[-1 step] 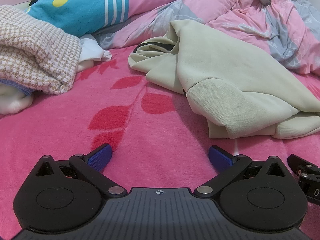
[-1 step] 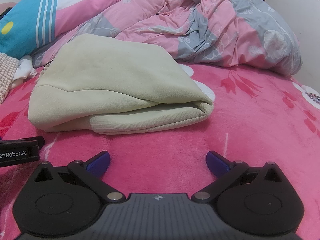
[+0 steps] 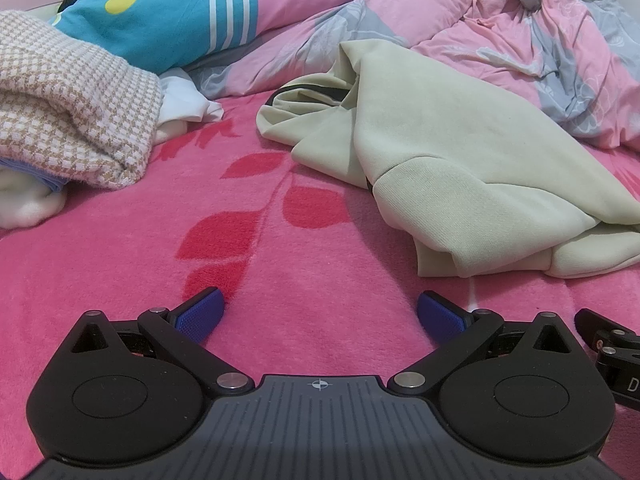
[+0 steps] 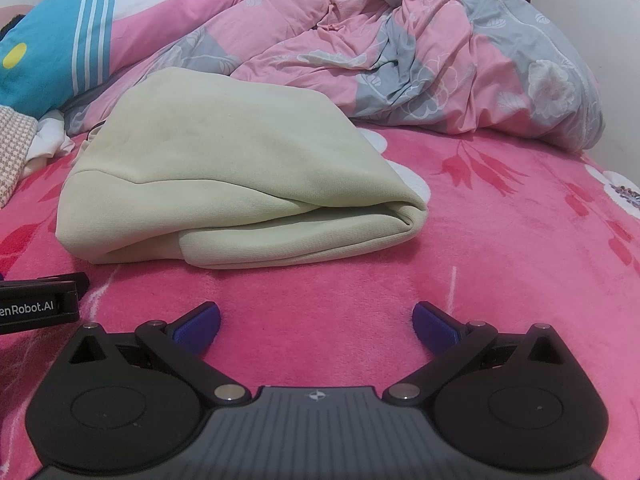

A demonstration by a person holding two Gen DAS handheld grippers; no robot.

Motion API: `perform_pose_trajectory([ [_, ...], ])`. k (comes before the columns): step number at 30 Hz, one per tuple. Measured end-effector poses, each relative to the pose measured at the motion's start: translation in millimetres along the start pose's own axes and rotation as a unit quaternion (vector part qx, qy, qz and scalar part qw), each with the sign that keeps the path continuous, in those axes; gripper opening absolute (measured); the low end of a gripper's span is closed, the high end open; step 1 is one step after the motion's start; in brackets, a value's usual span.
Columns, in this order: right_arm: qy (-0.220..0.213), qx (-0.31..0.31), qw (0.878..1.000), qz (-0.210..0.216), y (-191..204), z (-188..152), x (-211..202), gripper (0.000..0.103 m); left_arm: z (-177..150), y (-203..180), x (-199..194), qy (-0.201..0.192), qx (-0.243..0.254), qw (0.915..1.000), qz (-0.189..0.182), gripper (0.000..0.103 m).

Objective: Fold clothes

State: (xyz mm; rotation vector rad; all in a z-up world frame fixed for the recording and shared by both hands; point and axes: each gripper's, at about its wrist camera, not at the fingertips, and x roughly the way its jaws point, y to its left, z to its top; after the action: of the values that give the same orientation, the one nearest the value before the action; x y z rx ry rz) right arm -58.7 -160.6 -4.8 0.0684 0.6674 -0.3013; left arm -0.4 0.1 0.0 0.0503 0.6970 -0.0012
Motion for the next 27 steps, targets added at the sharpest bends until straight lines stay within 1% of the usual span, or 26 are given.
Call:
perform_pose_trajectory([
  [10, -0.003, 0.002, 1.0, 0.002, -1.8, -2.3, 0.2, 0.103, -1.8, 0.7, -1.9, -0.007, 0.0, 1.0, 0.001, 0.103],
  [18, -0.006, 0.002, 1.0, 0.002, -0.3, -2.7, -0.2, 0.103, -5.8, -0.2, -5.2, -0.021, 0.0, 0.9998, 0.002, 0.103],
  [24, -0.004, 0.001, 1.0, 0.001, -0.1, -1.3, -0.1, 0.103, -6.3, -4.1, -5.4, -0.024, 0.009, 0.9996, 0.01, 0.103],
  [27, -0.004, -0.001, 1.0, 0.0, 0.8, -1.2, -0.4, 0.103, -6.3, -0.6, -4.9, -0.023, 0.003, 0.9997, 0.003, 0.103],
])
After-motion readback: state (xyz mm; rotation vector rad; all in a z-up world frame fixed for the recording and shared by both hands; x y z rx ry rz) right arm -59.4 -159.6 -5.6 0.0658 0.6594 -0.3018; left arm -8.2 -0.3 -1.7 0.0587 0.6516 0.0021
